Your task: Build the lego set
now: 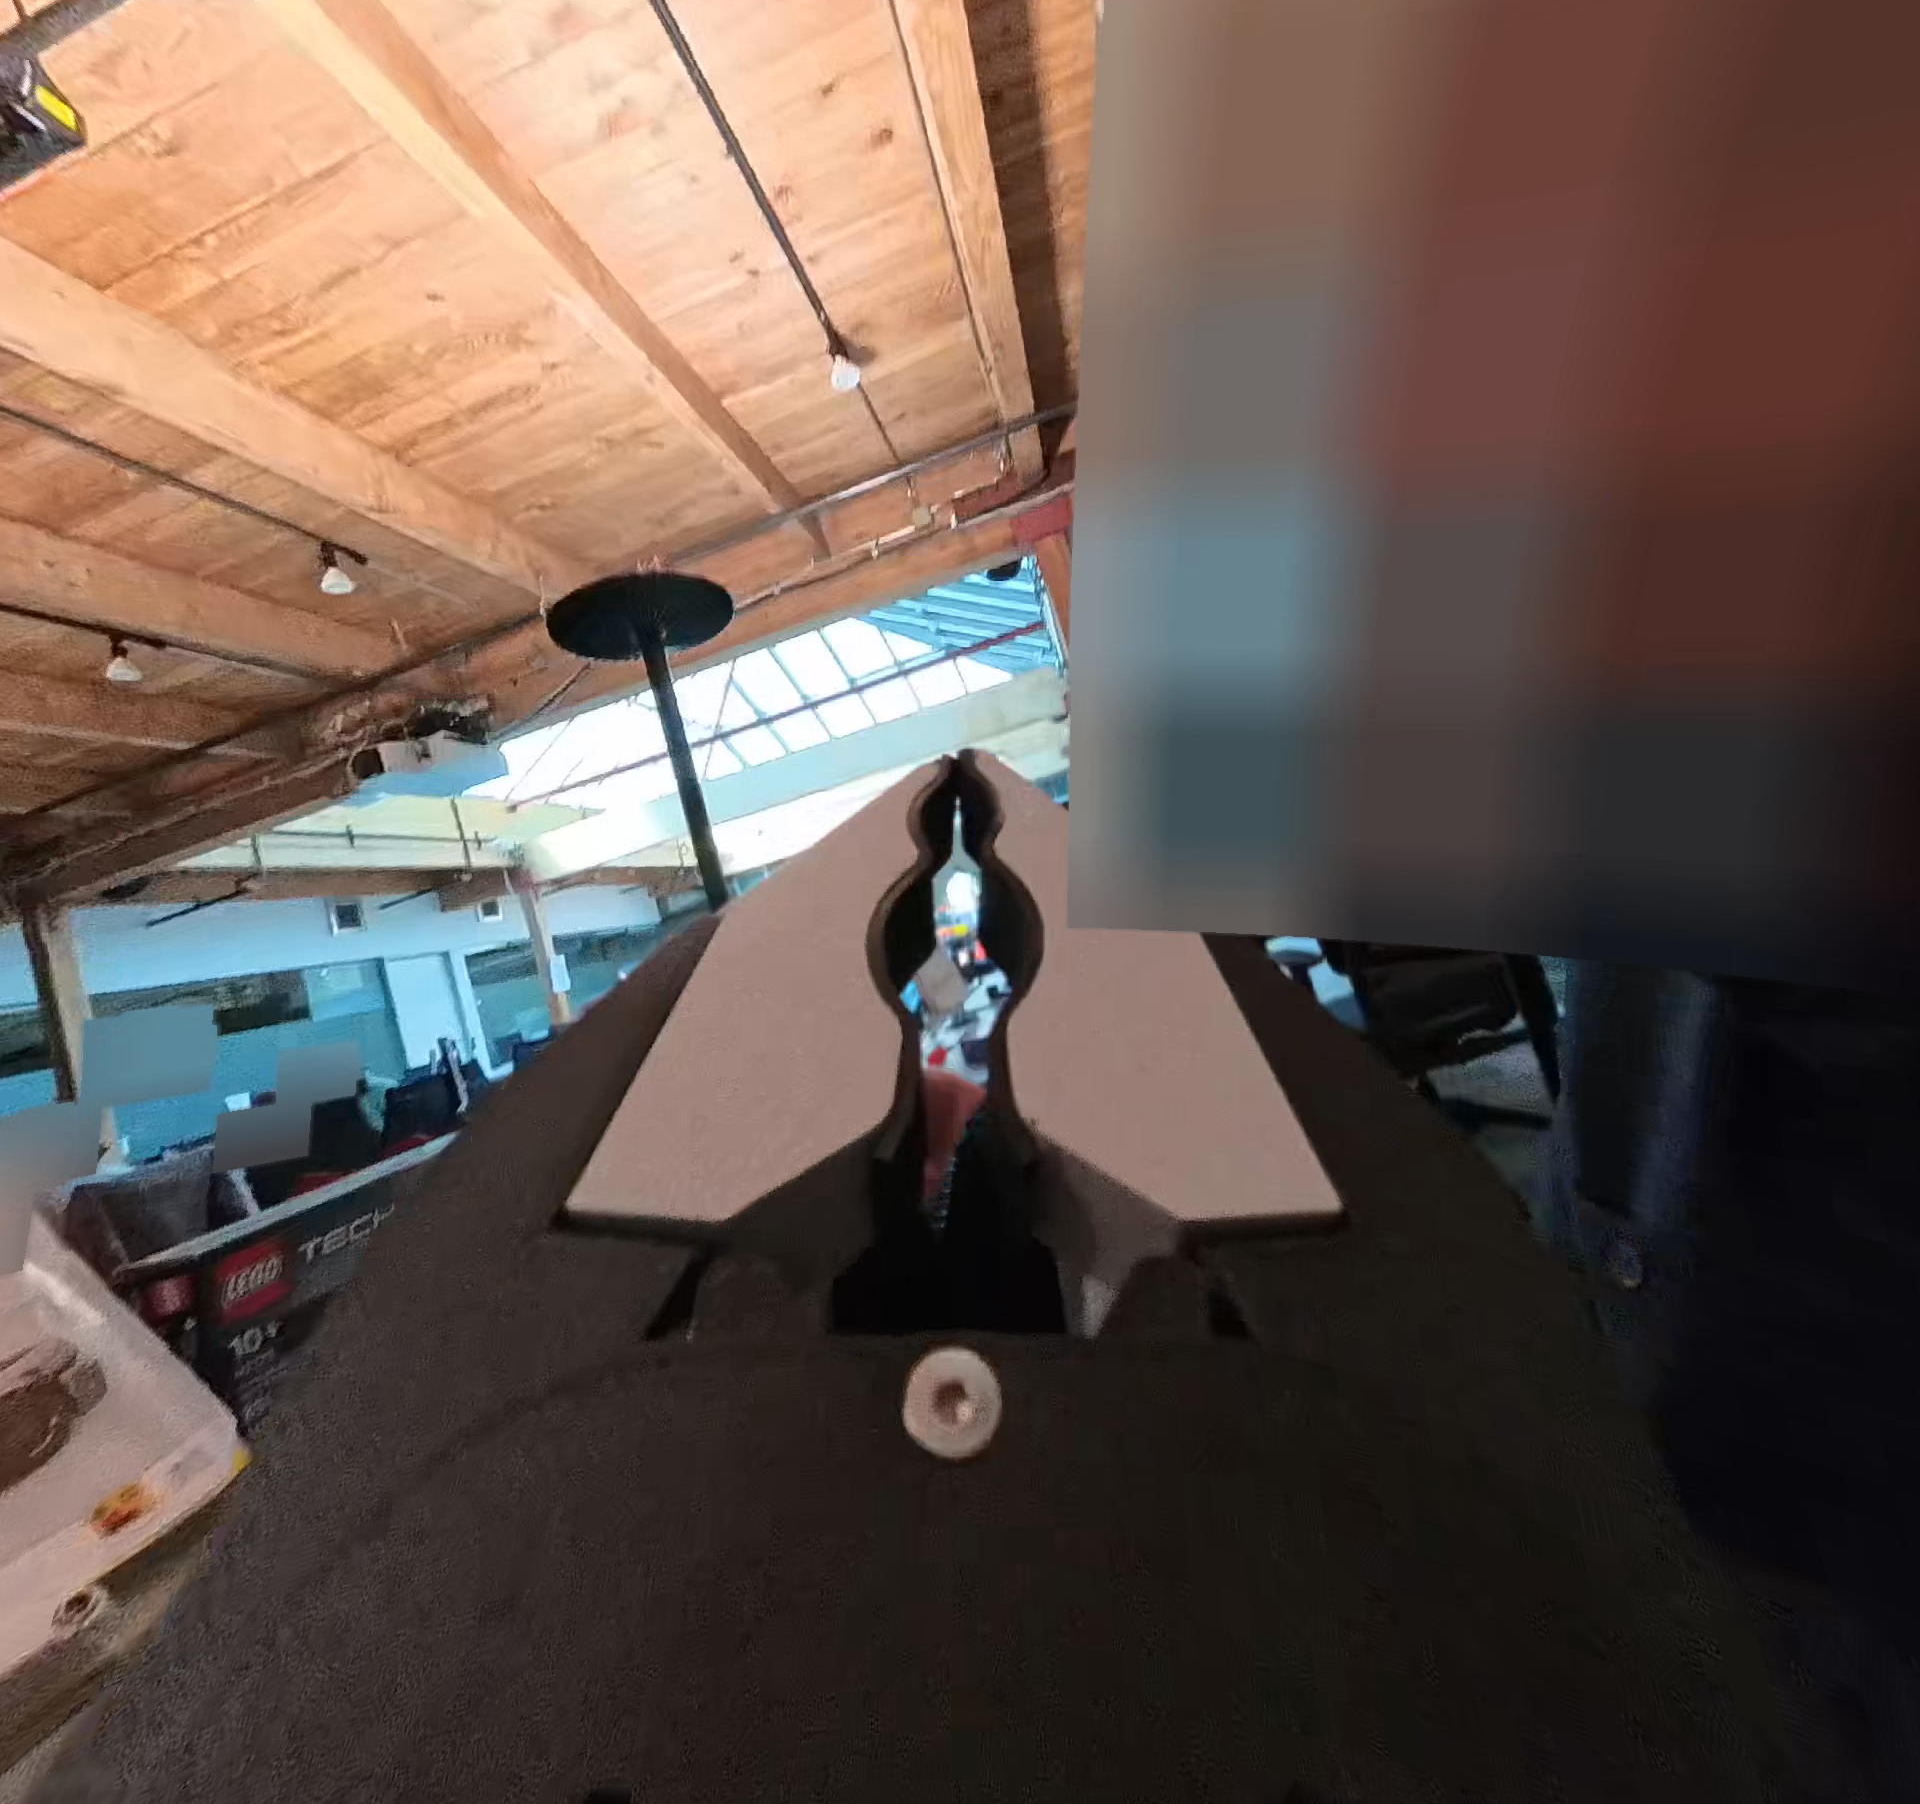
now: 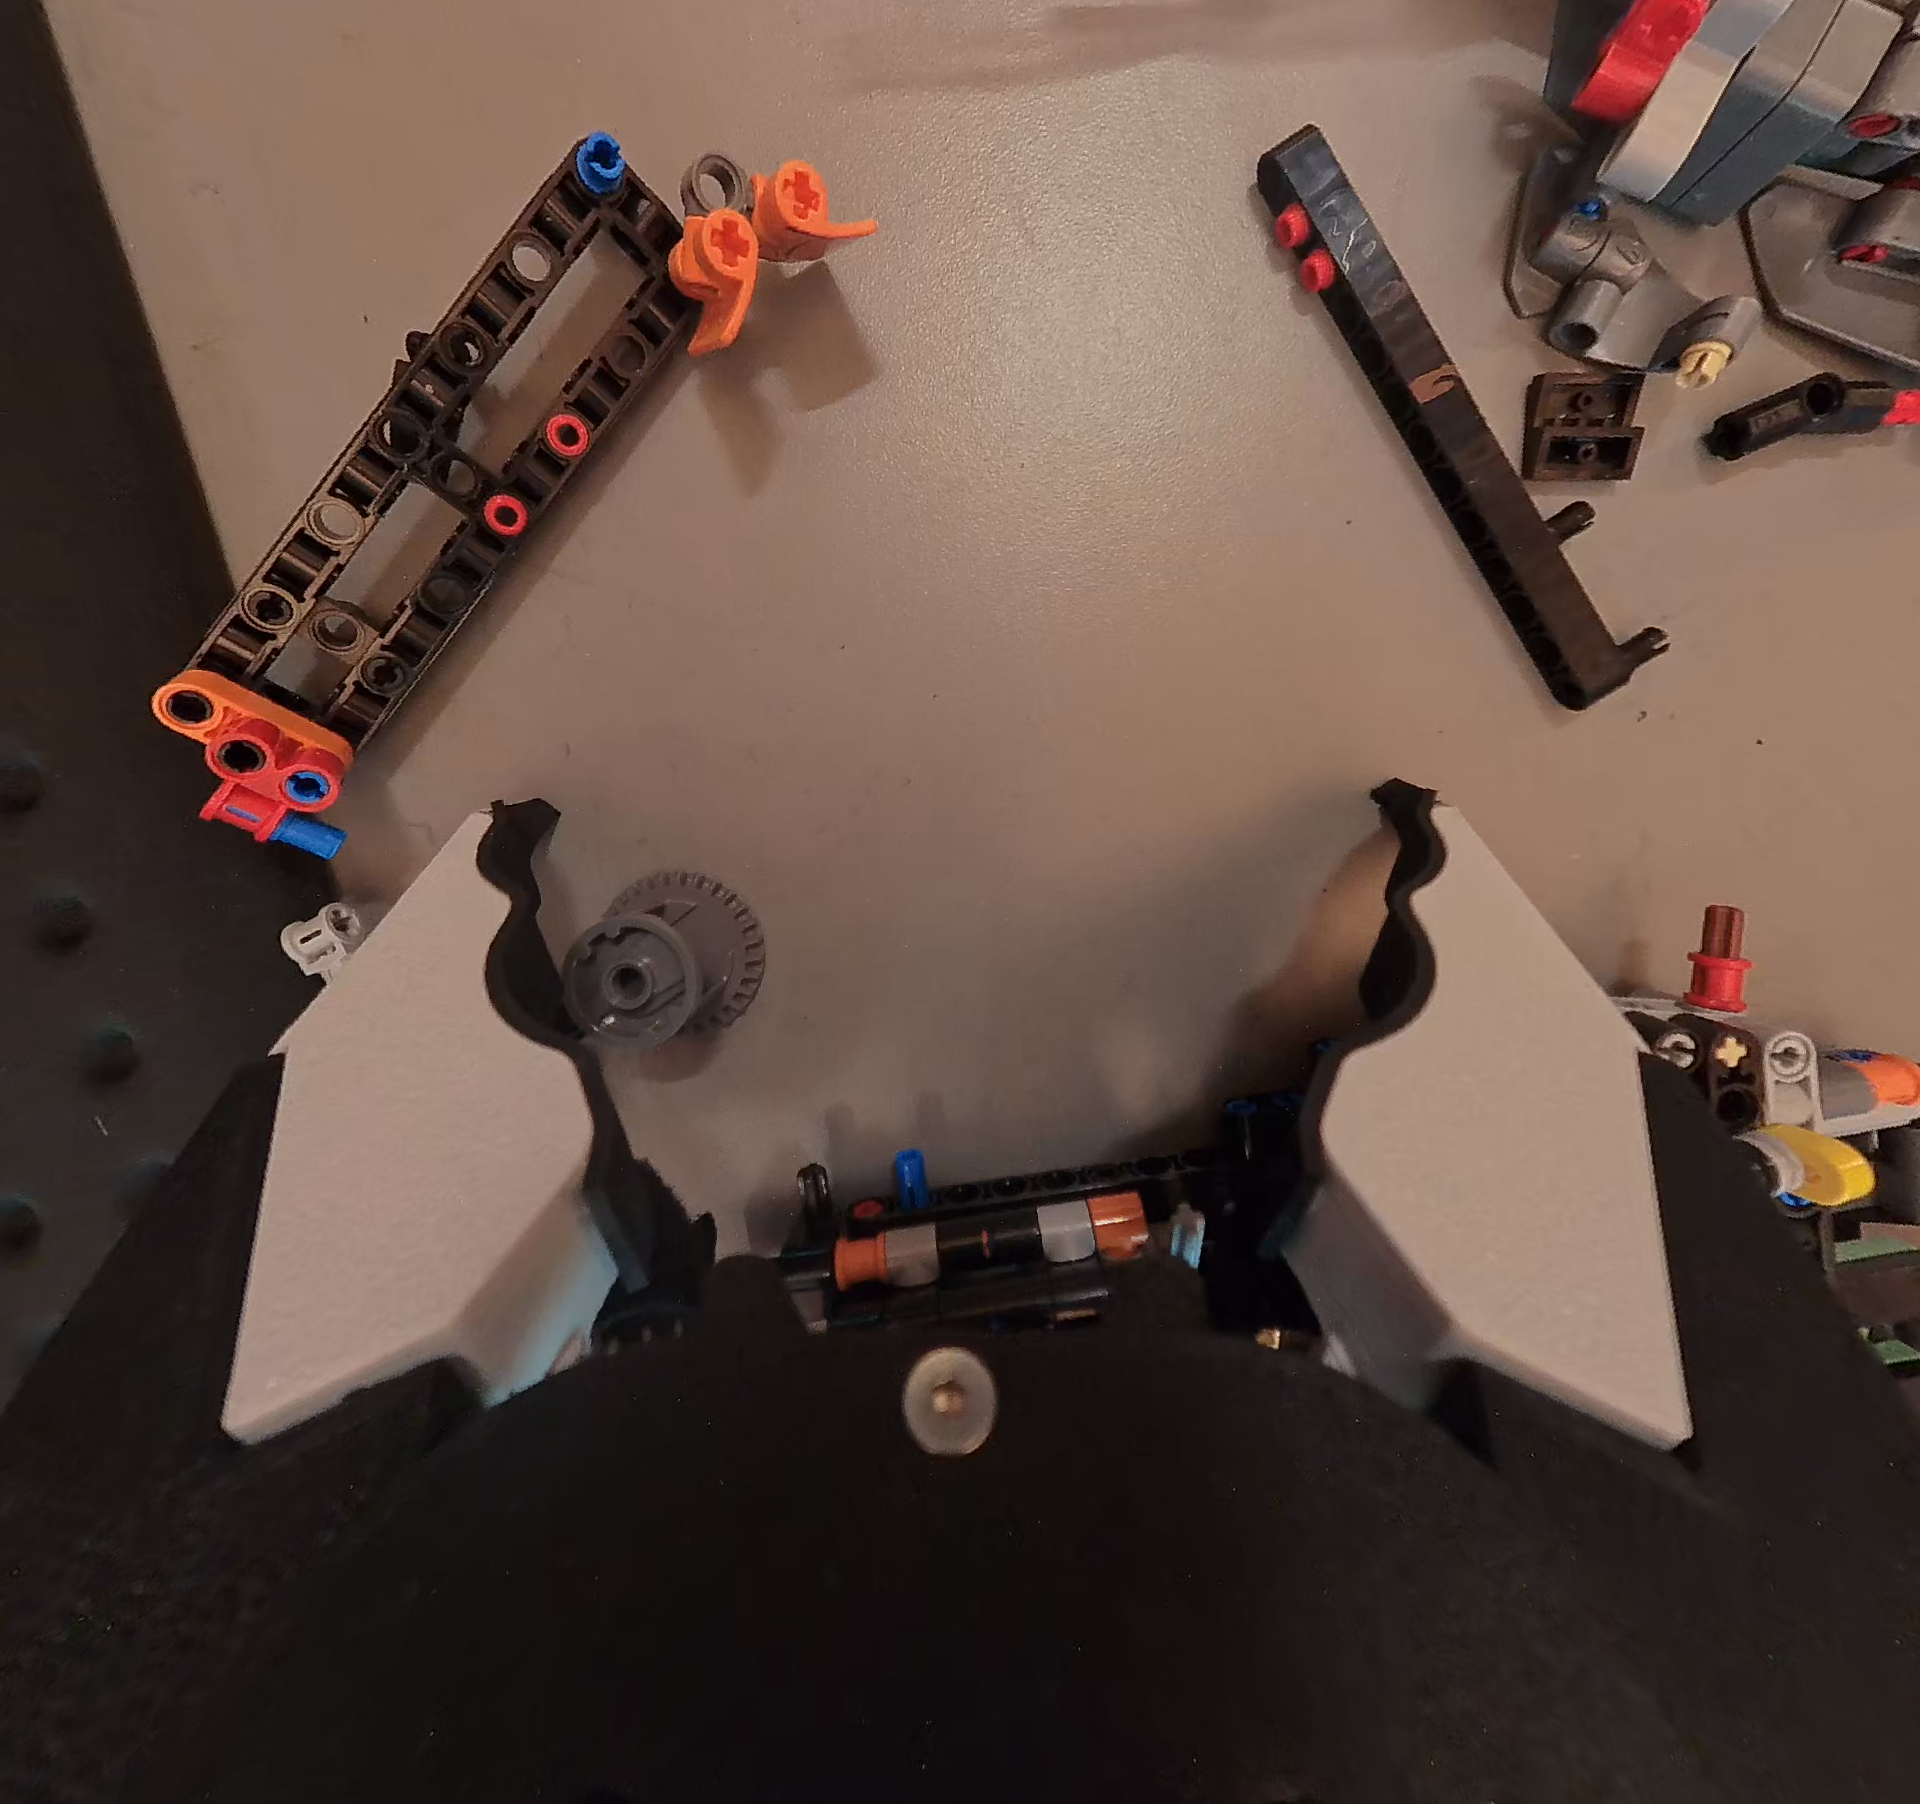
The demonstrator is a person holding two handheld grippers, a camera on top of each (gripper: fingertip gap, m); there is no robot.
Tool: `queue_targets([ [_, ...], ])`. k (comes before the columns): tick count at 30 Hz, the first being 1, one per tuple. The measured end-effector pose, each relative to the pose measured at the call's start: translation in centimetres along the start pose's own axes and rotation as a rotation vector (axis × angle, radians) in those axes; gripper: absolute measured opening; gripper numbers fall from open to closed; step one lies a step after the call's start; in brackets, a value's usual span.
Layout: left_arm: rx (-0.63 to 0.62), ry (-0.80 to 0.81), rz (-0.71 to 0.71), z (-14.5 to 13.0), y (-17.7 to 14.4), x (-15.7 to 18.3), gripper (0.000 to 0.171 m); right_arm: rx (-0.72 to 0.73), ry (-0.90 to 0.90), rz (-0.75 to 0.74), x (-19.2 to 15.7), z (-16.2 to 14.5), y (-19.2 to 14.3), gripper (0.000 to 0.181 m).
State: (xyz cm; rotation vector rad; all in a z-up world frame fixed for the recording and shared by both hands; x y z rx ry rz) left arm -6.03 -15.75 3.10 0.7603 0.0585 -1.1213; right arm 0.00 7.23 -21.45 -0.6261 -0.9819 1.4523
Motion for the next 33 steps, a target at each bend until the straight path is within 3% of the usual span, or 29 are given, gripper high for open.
queue_targets([
  [1, -0.072, -0.004, 0.043, -0.4, 0.0, 0.0, 0.003, 0.0, 0.0, 0.0, 0.0, 0.0, 0.0, 0.156],
  [5, -0.421, 0.001, 0.127, -4.0, 0.8, 0.5, 0.0, 0.0, 0.0, 0.0, 0.0, 0.0, 0.0, 0.156],
  [8, -0.561, -0.052, 0.147, -5.7, 1.5, 1.0, 0.003, 0.0, 0.0, 0.0, 0.0, 0.0, 0.0, 0.156],
  [11, -0.524, -0.207, 0.153, -6.1, 1.4, 0.9, 0.0, 0.0, 0.0, 0.0, 0.0, 0.0, 0.0, 0.156],
  [15, -0.605, -0.143, 0.182, -6.6, 0.7, 1.4, 0.0, 0.0, 0.0, 0.0, 0.0, 0.0, 0.0, 0.156],
  [18, -0.553, -0.226, 0.188, -7.2, 0.5, 1.3, 0.0, 0.0, 0.0, 0.0, 0.0, 0.0, 0.0, 0.156],
  [21, -0.501, -0.18, 0.16, -7.7, -0.1, 1.8, 0.0, 0.0, 0.0, 0.0, 0.0, 0.0, 0.0, 0.156],
  [33, -0.542, -0.133, 0.21, -8.9, -0.6, 3.0, 0.0, 0.0, 0.0, 0.0, 0.0, 0.0, 0.0, 0.156],
])
Point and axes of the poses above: each gripper's, where its closed fingertips meet, y out along the fingers, z out of its top, x = y × z across the jaws, the point moved 9 cm from there along -y, back along the fingers, and after that the axes turned 12 degrees about -z, right-handed, at the moved point
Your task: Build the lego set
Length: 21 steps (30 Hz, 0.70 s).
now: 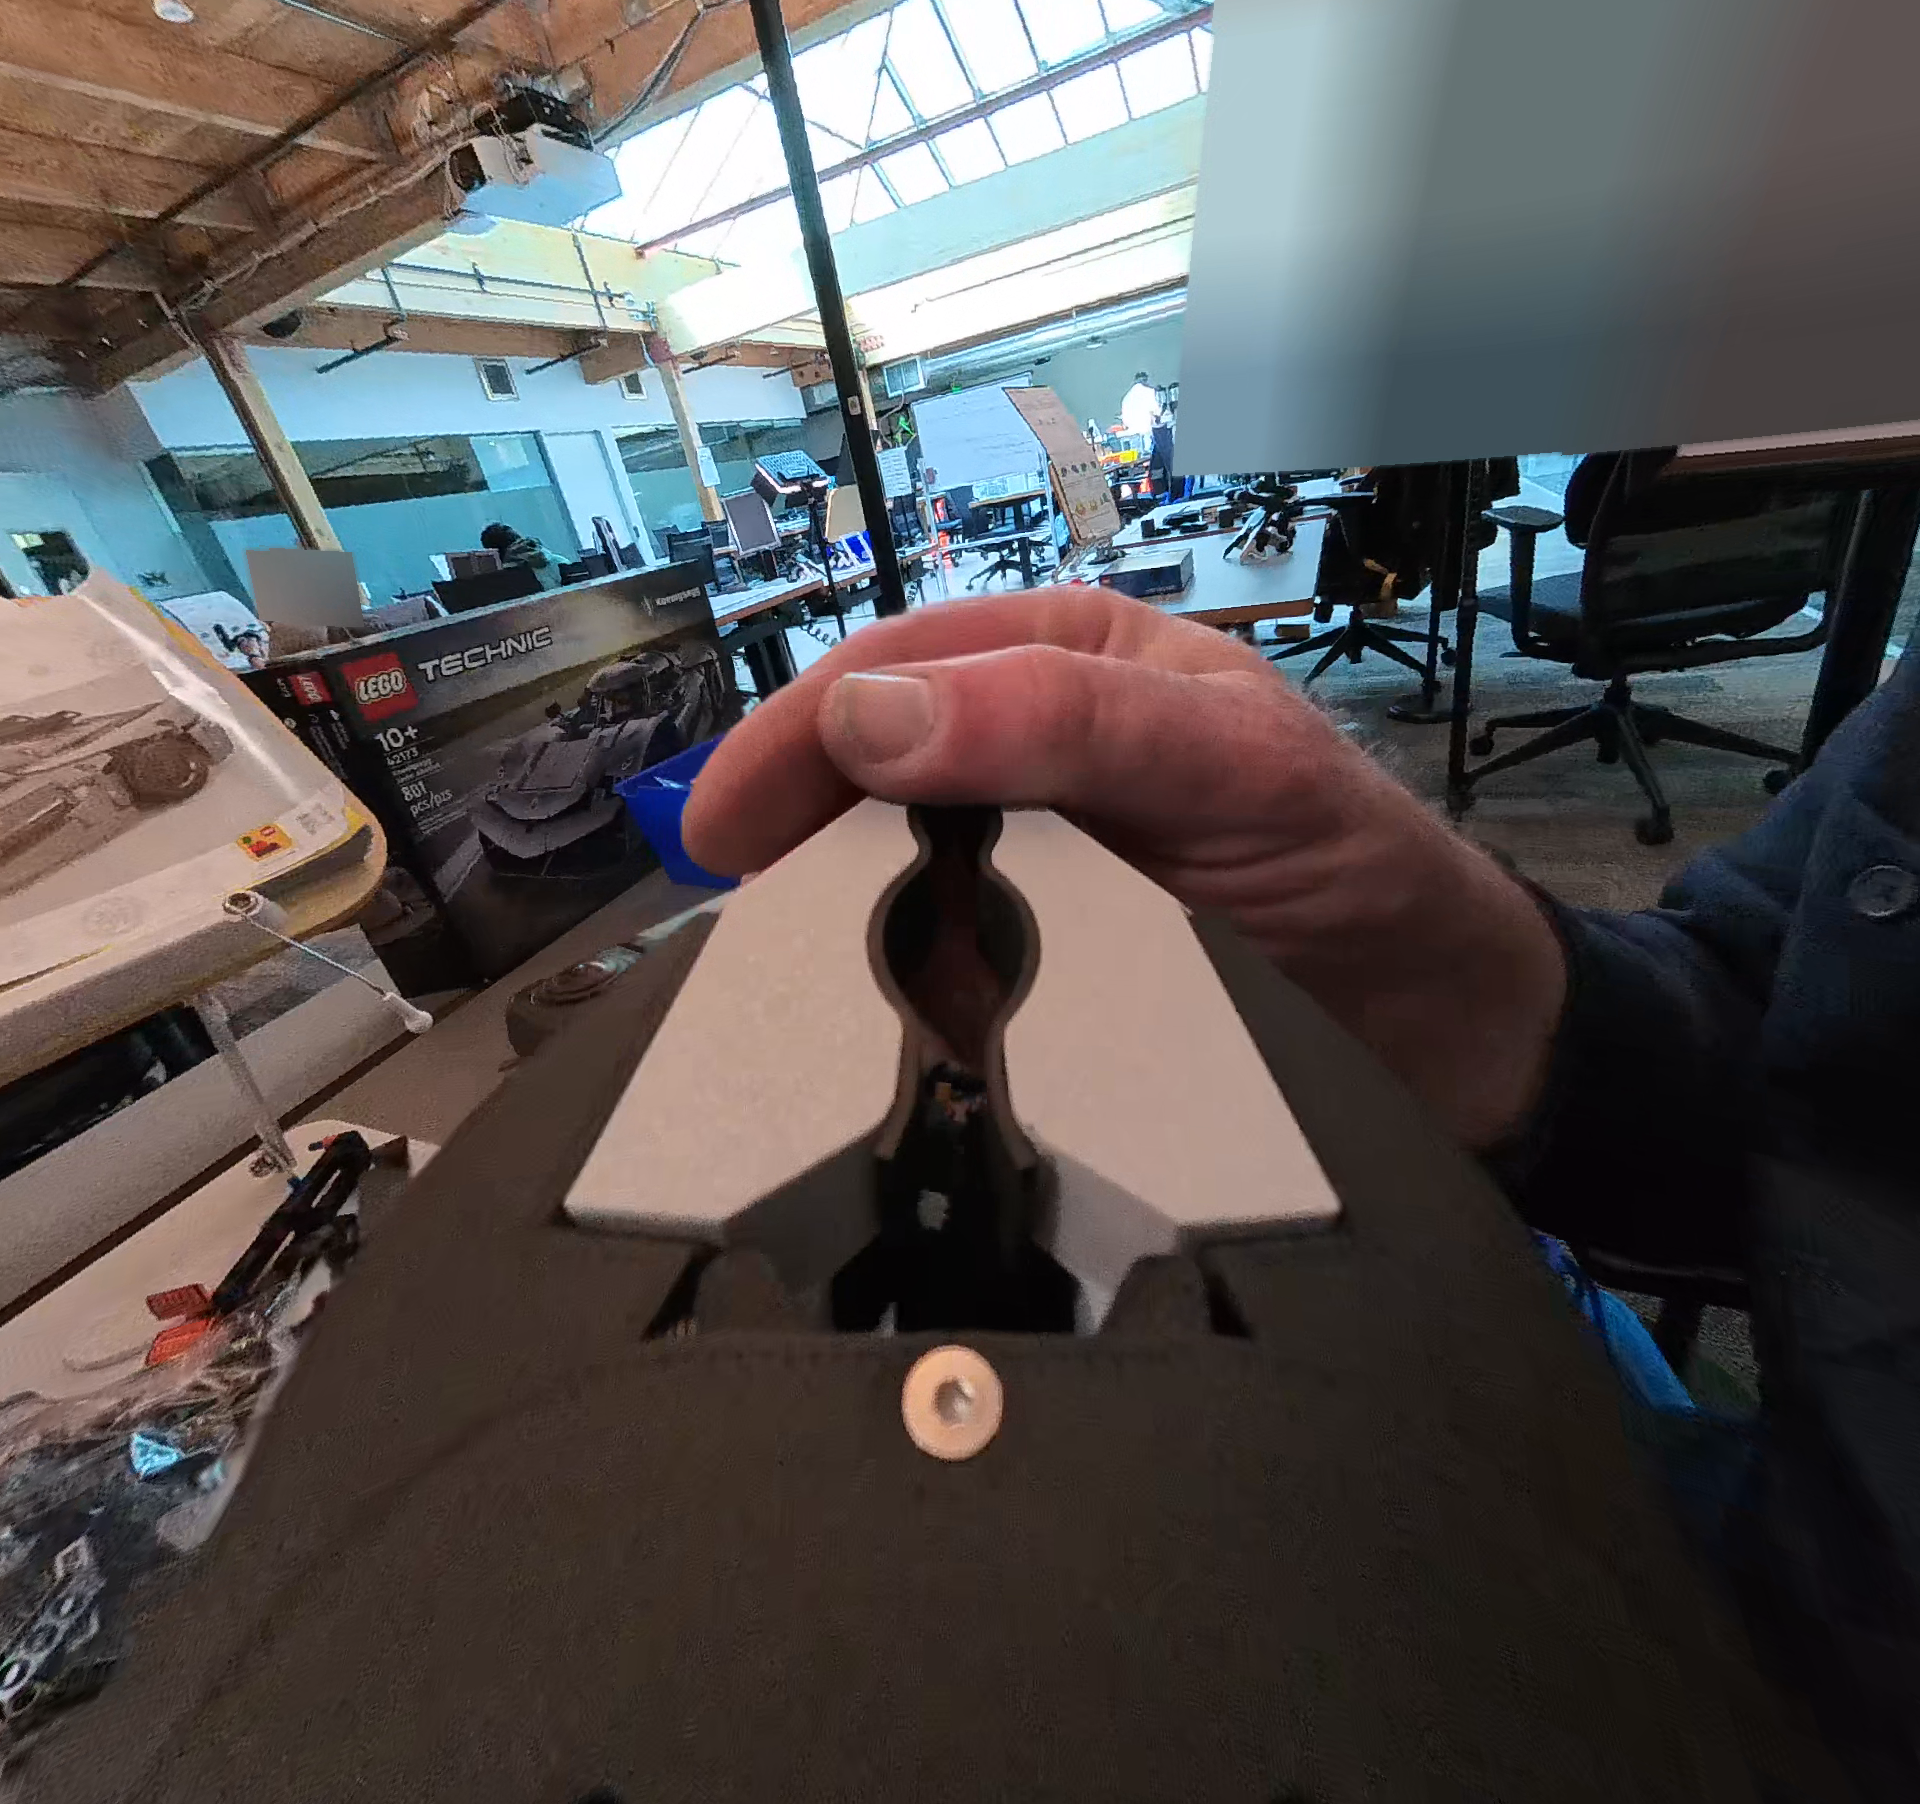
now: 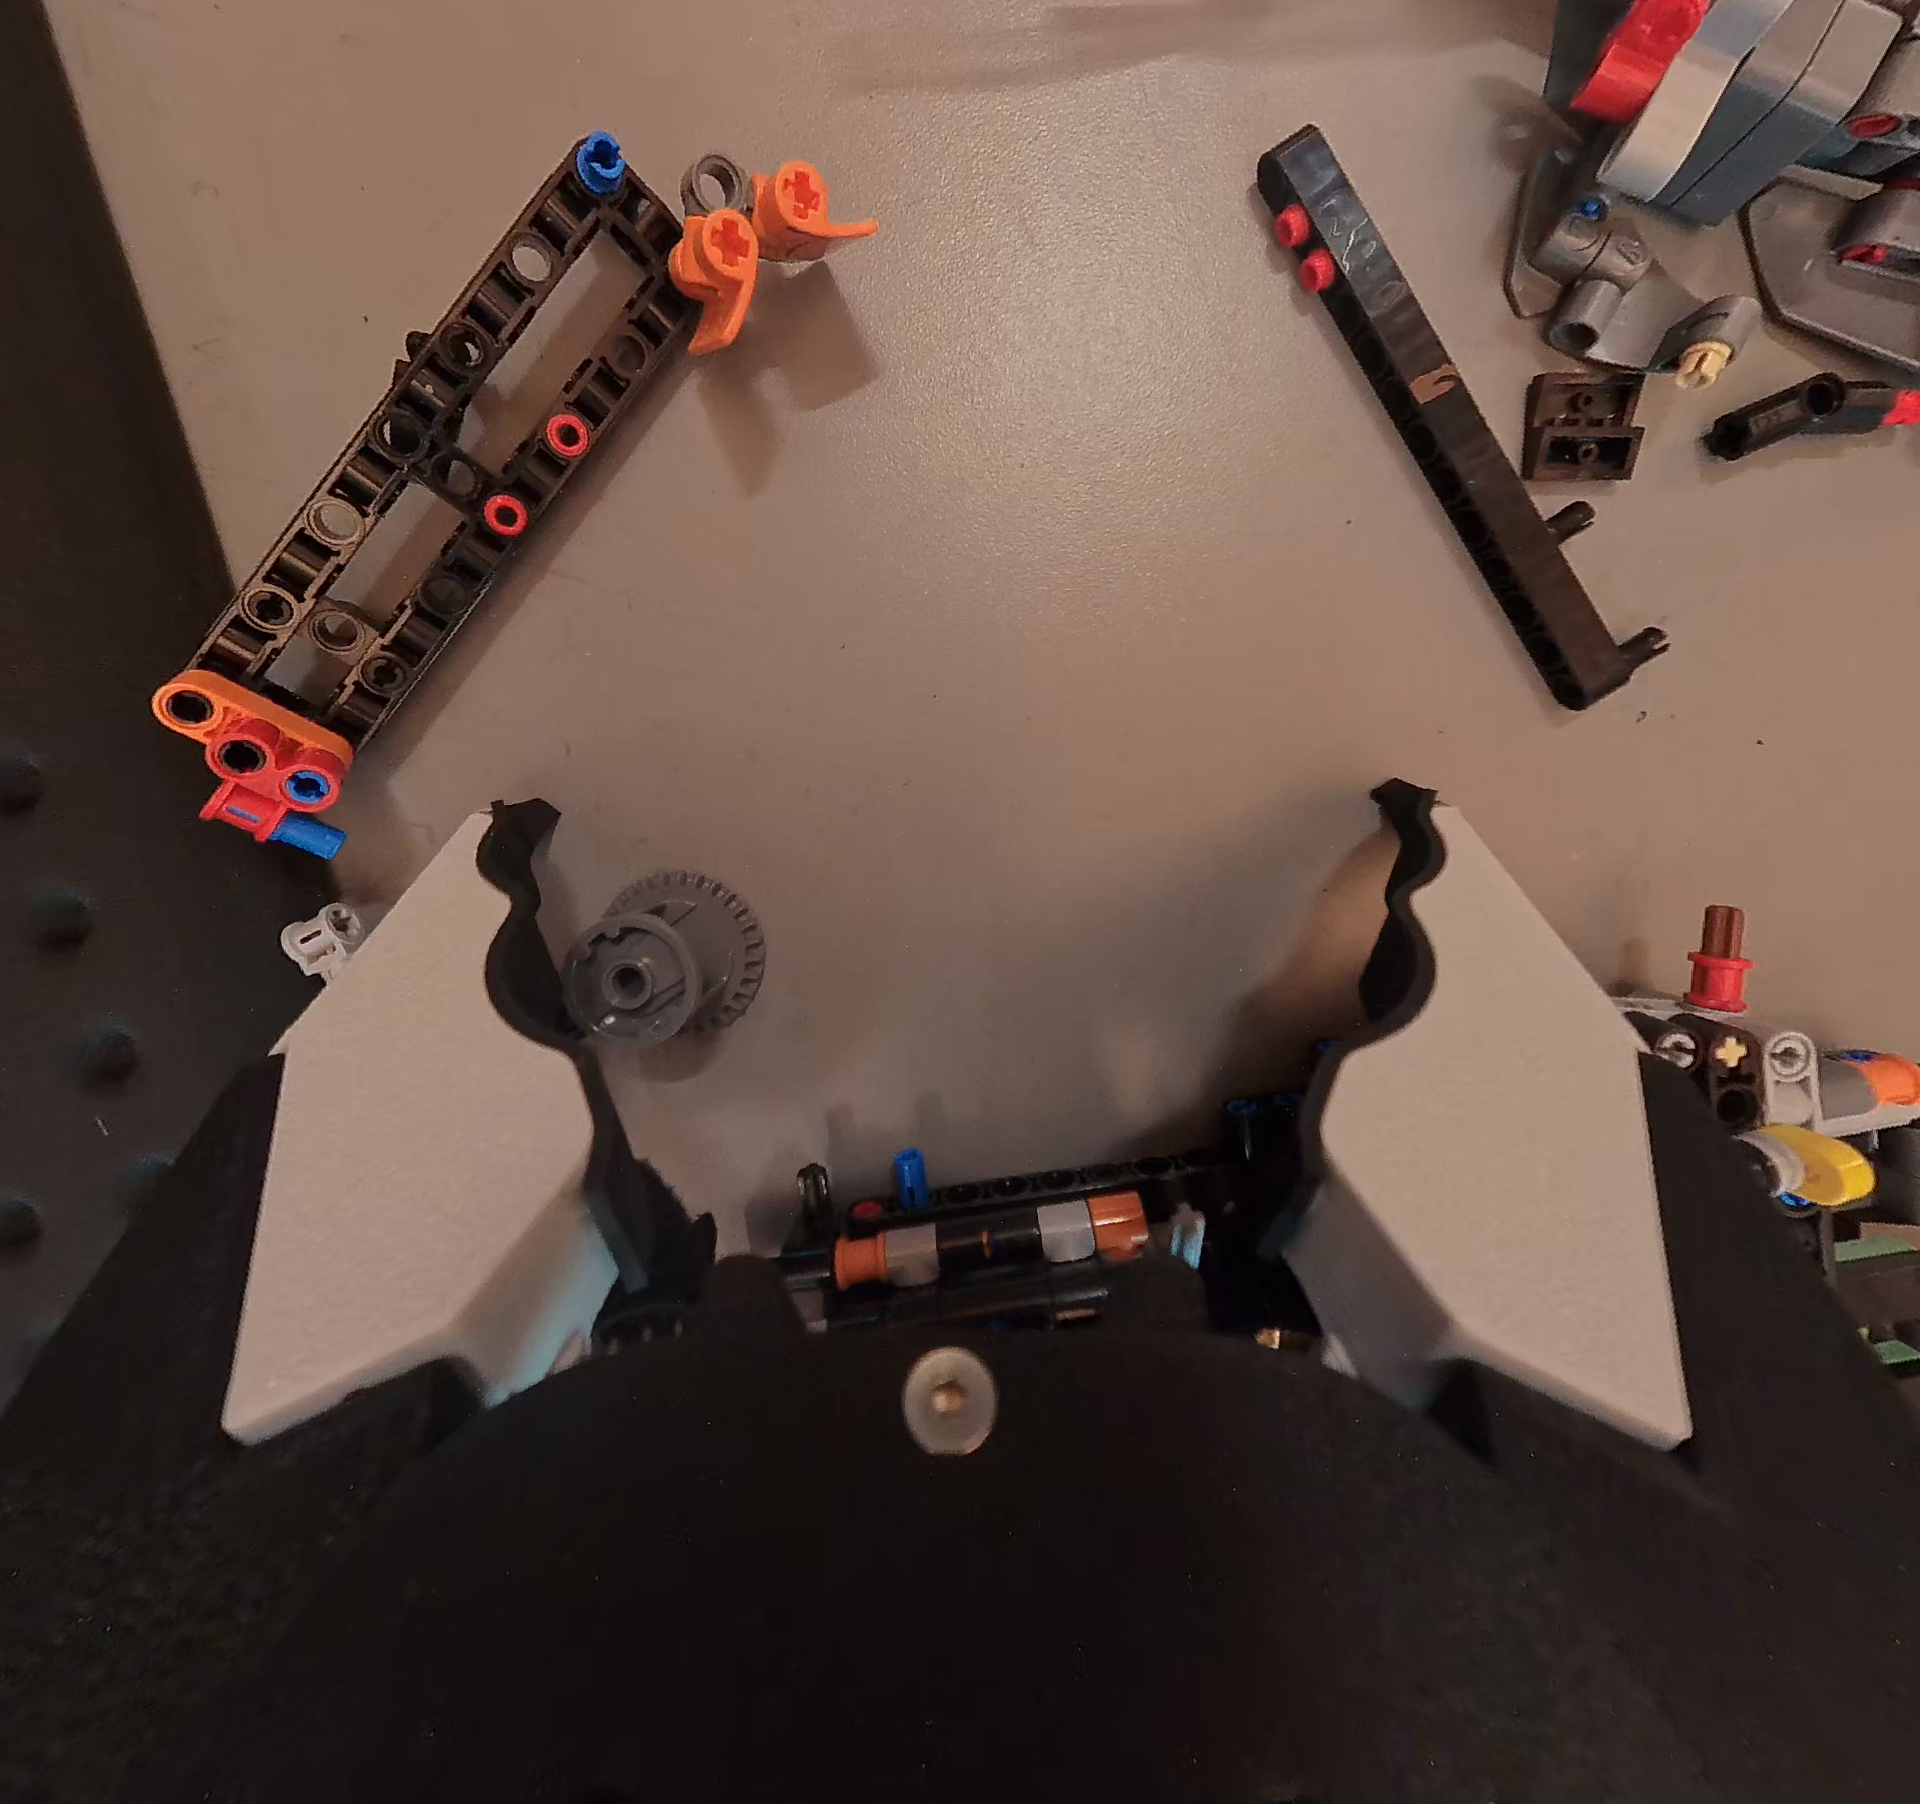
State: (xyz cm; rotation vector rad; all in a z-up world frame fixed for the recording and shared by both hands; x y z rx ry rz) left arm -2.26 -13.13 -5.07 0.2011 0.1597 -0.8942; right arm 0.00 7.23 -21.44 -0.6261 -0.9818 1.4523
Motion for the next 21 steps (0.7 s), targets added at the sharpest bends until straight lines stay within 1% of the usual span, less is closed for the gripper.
queue_targets([
  [3, -0.01, -0.007, -0.025, -0.1, -0.3, 0.2, 0.0, 0.0, 0.0, 0.0, 0.0, 0.0, 0.0, 0.156],
  [5, -0.029, 0.015, 0.0, 0.0, -0.3, 0.4, 0.0, 0.0, 0.0, 0.0, 0.0, 0.0, 0.0, 0.156],
  [8, -0.049, 0.0, 0.024, 0.3, 0.0, 0.5, 0.0, 0.0, 0.0, 0.0, 0.0, 0.0, 0.0, 0.156],
  [10, -0.039, -0.007, 0.013, 0.5, 0.0, 0.5, 0.0, 0.0, 0.0, 0.0, 0.0, 0.0, 0.0, 0.156],
  [13, -0.035, -0.071, -0.002, 0.3, 0.0, 0.0, 0.0, 0.0, 0.0, 0.0, 0.0, 0.0, 0.0, 0.156],
  [15, 0.007, -0.04, 0.009, -0.3, 0.0, -0.1, 0.0, 0.0, 0.0, 0.0, 0.0, 0.0, 0.0, 0.156],
  [18, 0.048, -0.055, -0.078, -0.6, -0.4, -0.1, 0.0, 0.0, 0.0, 0.0, 0.0, 0.0, 0.0, 0.156],
  [21, 0.092, -0.066, -0.084, -0.6, -0.4, 0.0, 0.0, 0.0, 0.0, 0.0, 0.0, 0.0, 0.0, 0.156],
])
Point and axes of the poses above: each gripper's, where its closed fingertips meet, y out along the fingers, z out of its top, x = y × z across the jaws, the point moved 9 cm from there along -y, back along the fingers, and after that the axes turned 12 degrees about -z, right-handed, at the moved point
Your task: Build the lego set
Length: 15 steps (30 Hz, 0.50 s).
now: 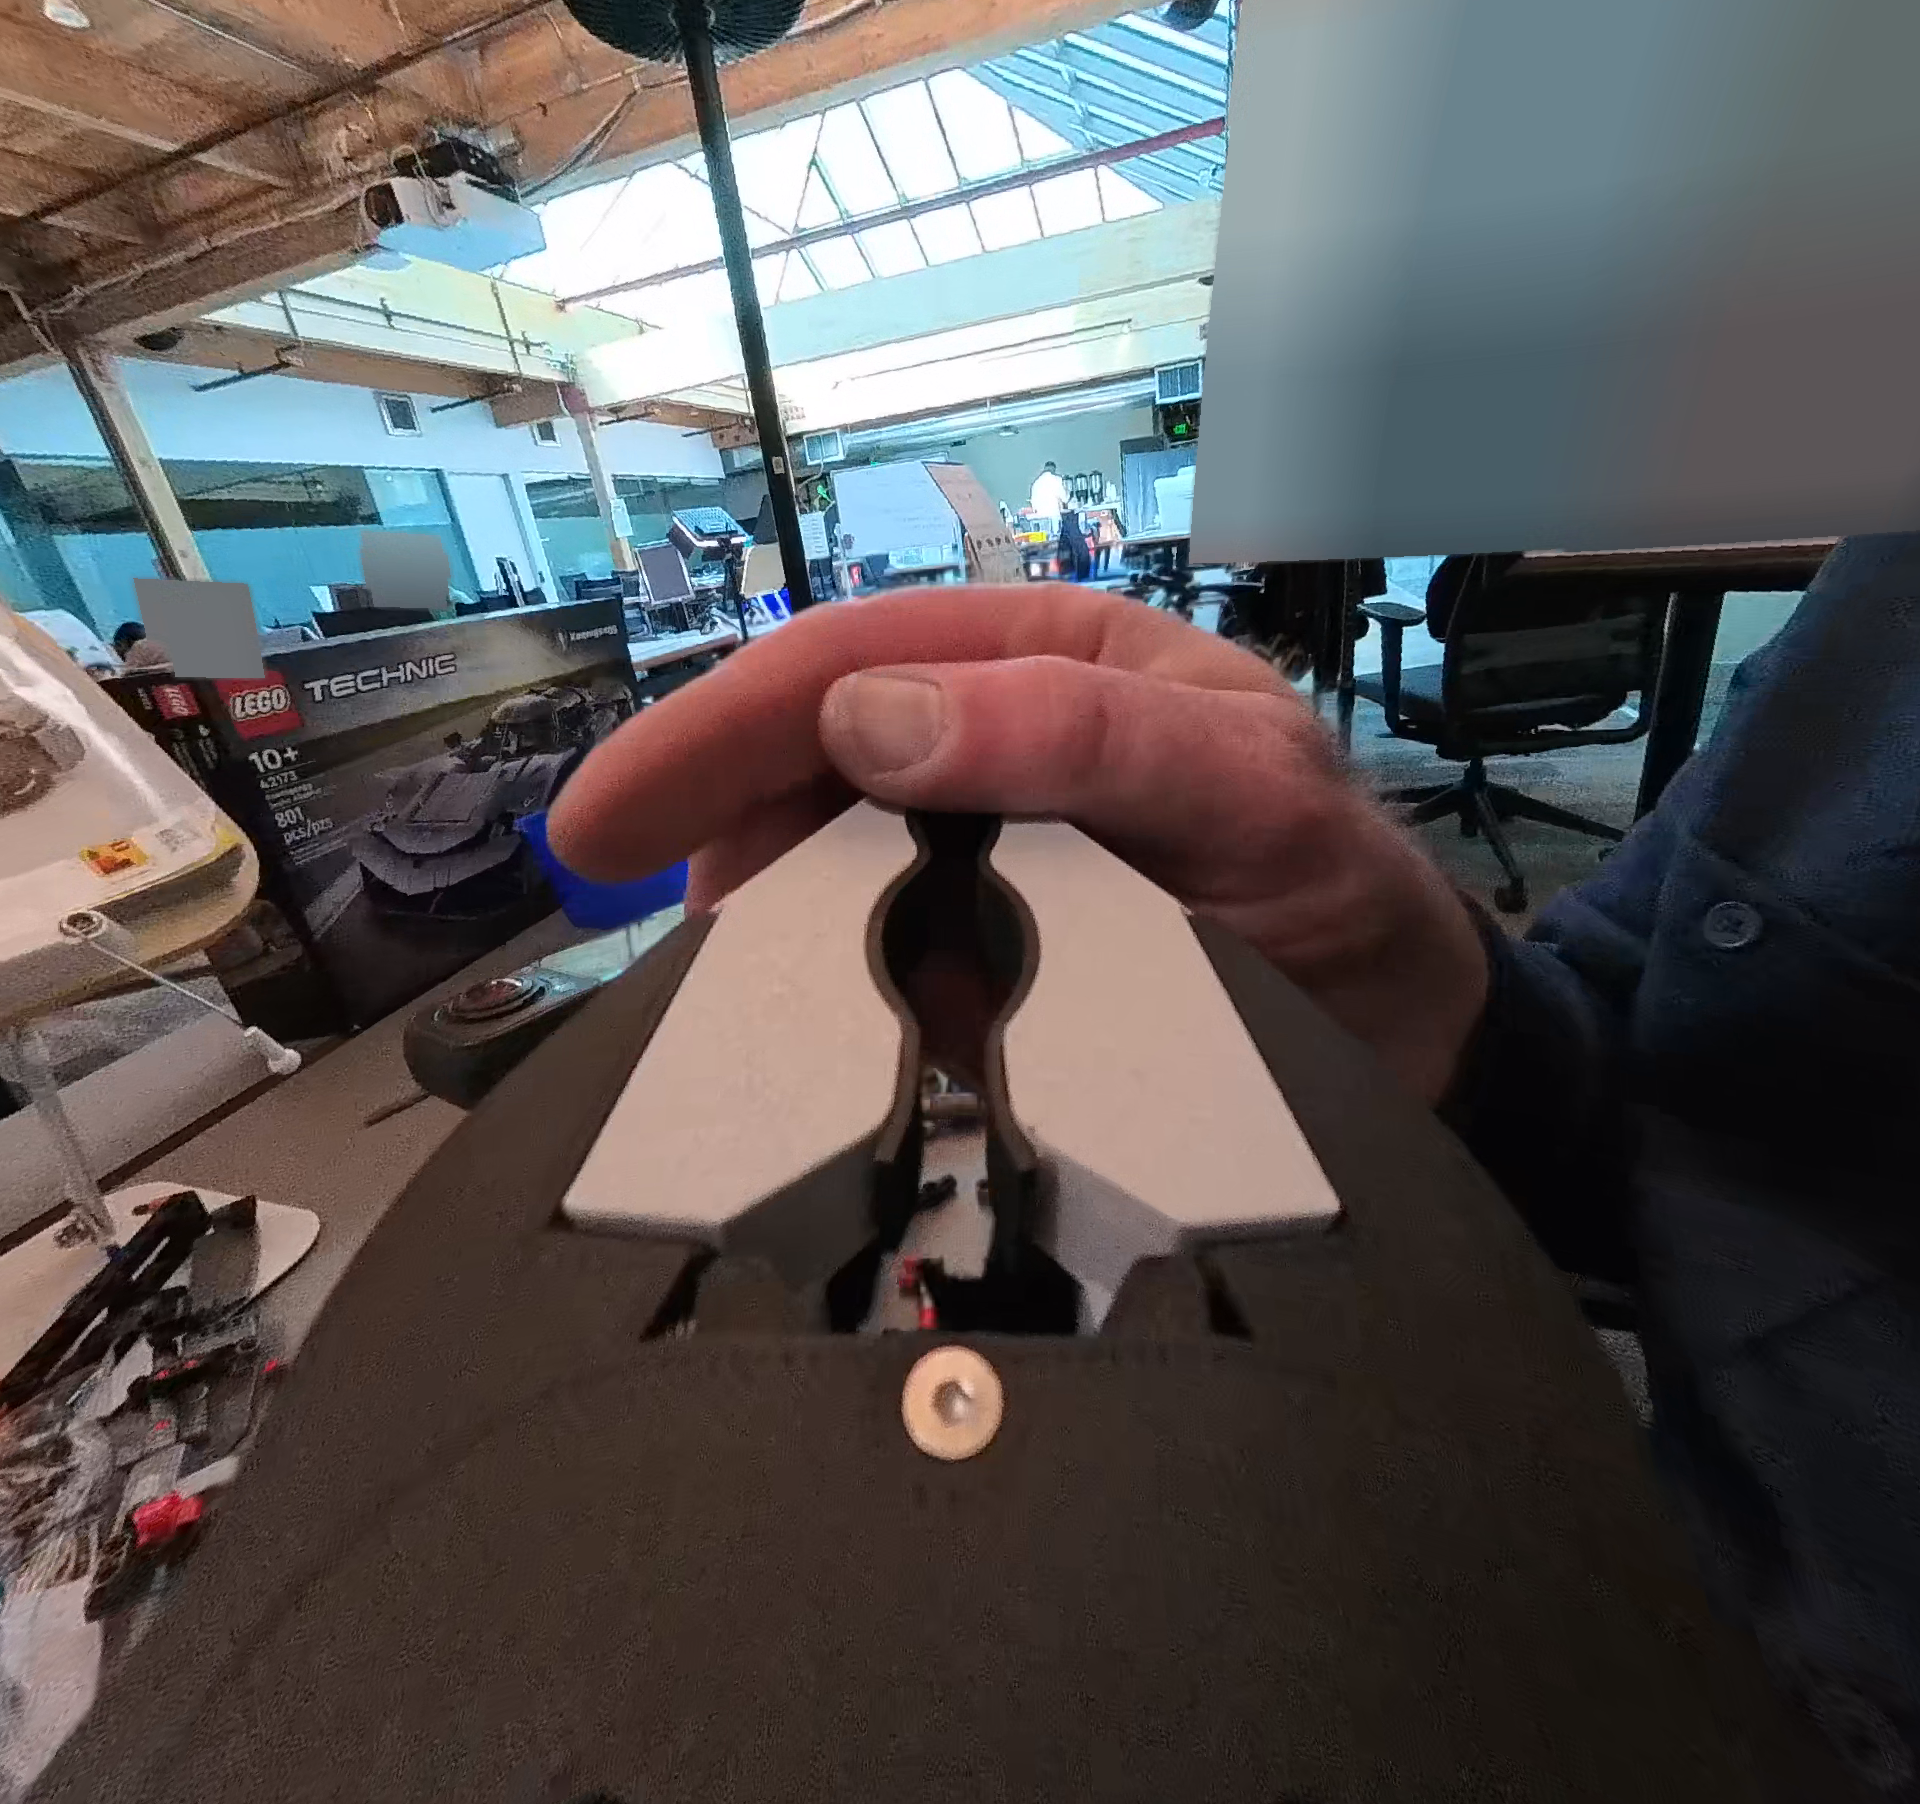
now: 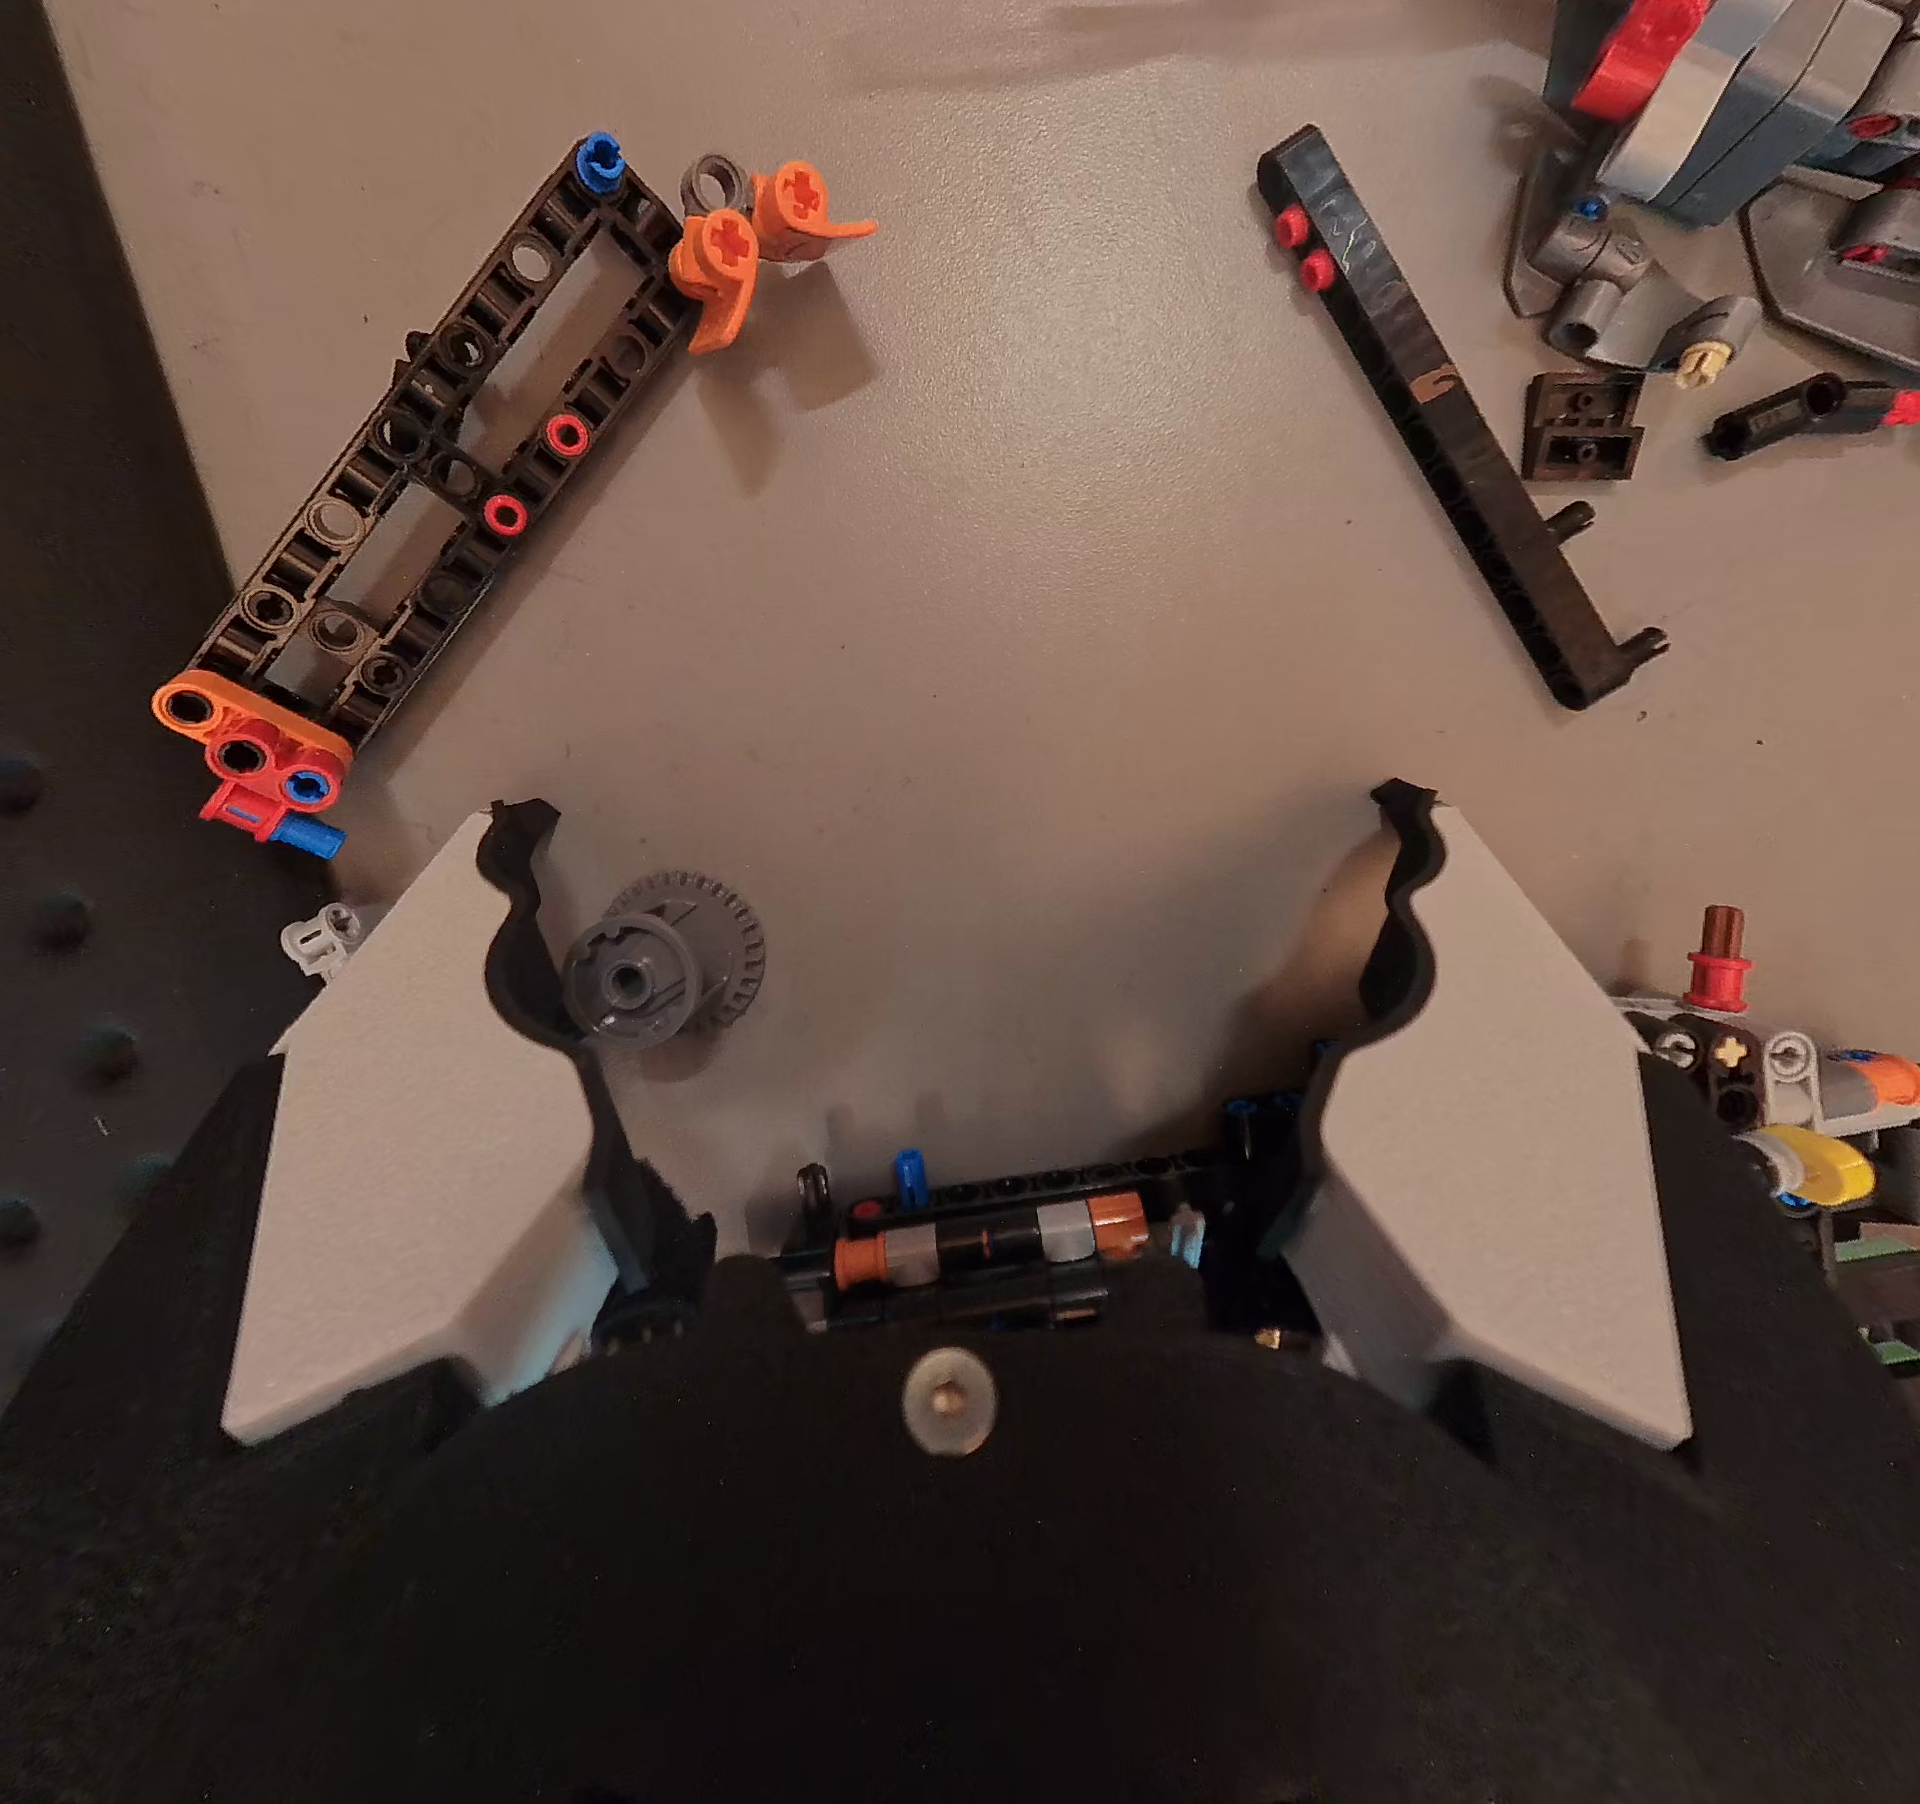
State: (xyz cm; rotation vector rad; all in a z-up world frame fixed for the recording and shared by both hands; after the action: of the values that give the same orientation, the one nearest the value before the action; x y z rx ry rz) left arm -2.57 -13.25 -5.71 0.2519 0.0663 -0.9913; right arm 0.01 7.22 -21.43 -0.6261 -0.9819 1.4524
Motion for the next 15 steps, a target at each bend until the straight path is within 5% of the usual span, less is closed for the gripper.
queue_targets([
  [10, -0.018, 0.003, 0.047, 1.0, -0.8, -0.1, 0.0, 0.0, 0.0, 0.0, 0.0, 0.0, 0.0, 0.156],
  [15, 0.113, -0.085, -0.016, 1.4, -1.7, -0.6, 0.0, 0.0, 0.0, 0.0, 0.0, 0.0, 0.0, 0.156],
])
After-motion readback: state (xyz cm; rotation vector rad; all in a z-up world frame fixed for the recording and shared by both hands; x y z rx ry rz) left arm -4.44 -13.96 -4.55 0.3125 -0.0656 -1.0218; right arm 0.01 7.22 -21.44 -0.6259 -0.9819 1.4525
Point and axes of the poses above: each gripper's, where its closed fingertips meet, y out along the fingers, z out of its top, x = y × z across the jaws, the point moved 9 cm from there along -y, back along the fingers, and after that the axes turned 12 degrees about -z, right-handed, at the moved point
